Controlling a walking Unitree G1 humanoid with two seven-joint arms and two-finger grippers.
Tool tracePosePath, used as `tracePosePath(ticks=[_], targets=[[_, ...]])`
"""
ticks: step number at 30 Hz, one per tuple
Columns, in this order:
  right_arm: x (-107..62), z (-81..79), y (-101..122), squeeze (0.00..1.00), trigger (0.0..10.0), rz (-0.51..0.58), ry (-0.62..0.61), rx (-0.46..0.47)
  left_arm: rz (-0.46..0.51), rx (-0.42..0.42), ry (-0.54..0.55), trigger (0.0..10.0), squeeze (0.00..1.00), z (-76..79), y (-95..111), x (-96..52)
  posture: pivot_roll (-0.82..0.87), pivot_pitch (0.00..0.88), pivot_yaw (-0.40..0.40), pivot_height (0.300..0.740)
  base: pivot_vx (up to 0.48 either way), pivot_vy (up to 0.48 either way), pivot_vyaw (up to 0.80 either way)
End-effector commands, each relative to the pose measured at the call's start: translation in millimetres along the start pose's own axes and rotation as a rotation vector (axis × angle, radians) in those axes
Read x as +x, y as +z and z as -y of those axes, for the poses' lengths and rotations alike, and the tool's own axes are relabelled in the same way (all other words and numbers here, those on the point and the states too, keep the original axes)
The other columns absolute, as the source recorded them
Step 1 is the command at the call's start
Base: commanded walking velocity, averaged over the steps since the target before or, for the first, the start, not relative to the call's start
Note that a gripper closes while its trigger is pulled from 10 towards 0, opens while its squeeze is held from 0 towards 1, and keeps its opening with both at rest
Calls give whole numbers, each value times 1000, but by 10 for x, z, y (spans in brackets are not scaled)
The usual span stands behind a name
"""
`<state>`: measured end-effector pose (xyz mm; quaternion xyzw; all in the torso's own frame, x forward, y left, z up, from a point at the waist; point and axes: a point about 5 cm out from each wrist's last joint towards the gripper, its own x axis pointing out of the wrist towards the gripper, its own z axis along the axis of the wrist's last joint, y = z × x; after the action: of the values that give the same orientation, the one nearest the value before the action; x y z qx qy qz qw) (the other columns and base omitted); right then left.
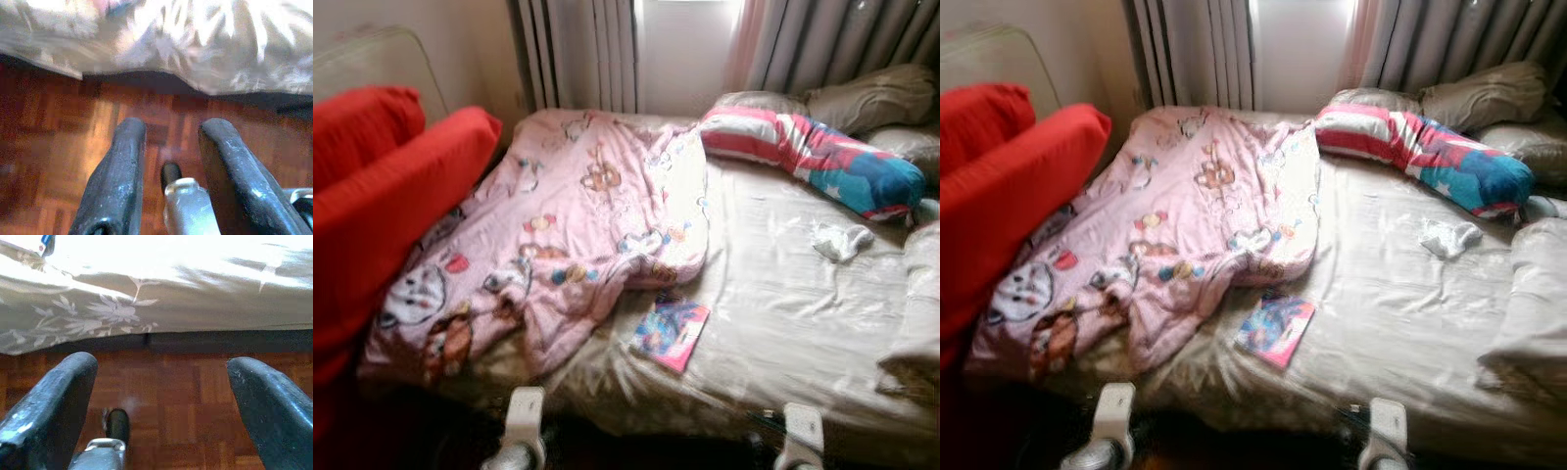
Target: Clean up the room
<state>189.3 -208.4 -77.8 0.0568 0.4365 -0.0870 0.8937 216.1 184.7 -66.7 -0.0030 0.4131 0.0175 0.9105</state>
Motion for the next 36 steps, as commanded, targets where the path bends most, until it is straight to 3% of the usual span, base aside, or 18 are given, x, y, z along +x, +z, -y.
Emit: tracePosePath(ticks=[1, 36], targets=[[3, 10, 21, 0, 10000, 6, -7, 16, 7, 25, -2, 10000, 0, 3, 21, 3, 6, 0, 18, 740, 0, -349, 0], [0, 14, 14, 0, 10000, 10, -10, 28, 11, 20, -7, 10000, 0, 12, 15, 2, 10, 0, 19, 740, 0, -347, 0]])
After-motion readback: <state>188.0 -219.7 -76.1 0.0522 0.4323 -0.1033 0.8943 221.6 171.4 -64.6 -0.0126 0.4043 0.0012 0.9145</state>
